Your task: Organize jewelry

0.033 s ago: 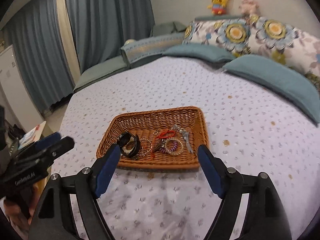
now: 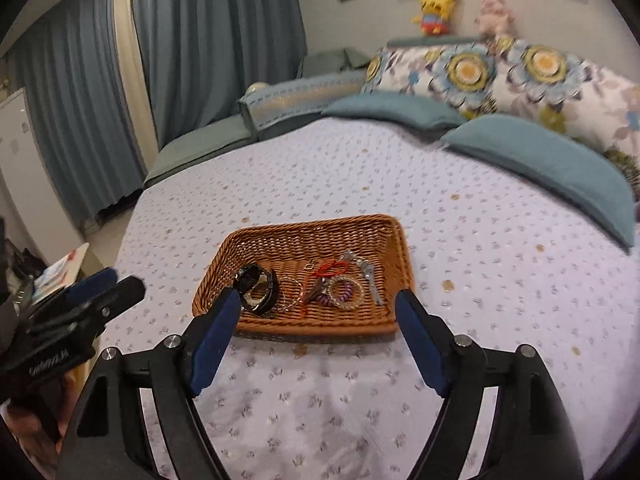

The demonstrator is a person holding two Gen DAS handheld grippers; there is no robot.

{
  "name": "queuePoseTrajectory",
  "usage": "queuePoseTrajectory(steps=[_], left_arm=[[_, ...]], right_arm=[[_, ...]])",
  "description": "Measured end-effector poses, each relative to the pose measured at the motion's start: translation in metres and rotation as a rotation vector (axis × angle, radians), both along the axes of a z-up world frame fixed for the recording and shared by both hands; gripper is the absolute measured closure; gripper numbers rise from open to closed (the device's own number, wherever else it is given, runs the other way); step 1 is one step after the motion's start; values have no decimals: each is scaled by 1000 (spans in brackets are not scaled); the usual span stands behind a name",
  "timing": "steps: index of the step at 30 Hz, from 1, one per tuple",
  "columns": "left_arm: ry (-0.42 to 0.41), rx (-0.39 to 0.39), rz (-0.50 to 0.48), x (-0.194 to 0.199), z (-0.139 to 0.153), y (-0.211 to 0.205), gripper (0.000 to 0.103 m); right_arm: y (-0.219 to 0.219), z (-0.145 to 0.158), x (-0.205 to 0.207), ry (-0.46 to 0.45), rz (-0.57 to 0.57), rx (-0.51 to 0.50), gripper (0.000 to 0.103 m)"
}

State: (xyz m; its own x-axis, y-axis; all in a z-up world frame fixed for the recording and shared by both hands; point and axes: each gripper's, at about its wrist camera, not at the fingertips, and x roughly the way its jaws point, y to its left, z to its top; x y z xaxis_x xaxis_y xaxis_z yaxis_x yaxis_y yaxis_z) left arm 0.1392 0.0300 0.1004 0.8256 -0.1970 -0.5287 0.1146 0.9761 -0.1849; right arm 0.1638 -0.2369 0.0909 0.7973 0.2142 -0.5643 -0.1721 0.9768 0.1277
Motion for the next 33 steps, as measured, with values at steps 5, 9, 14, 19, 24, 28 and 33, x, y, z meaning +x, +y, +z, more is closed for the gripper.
queuePoseTrajectory(steps=[5, 9, 14, 19, 24, 28, 33], left_arm=[[-83, 127, 103, -28, -10, -5, 33], [-130, 226, 117, -33, -12, -17, 33], [-110, 217, 95, -26, -23, -16, 32], [-80, 159, 75, -20, -34, -12, 32], [-70, 105, 65, -20, -35, -8, 32], [-75, 116, 71, -20, -37, -8, 32], [-57, 93, 62, -17, -41, -6, 32]], right_arm=[[4, 1, -32, -110, -61, -78, 18], [5, -5, -27, -96, -60, -98, 17], [3, -15, -22, -59, -62, -96, 17], [4, -22, -21, -44, -59, -91, 17], [0, -24, -18, -29, -63, -75, 17], [-1, -27, -15, -10, -60, -69, 17], [1, -29, -13, 4, -58, -73, 17]])
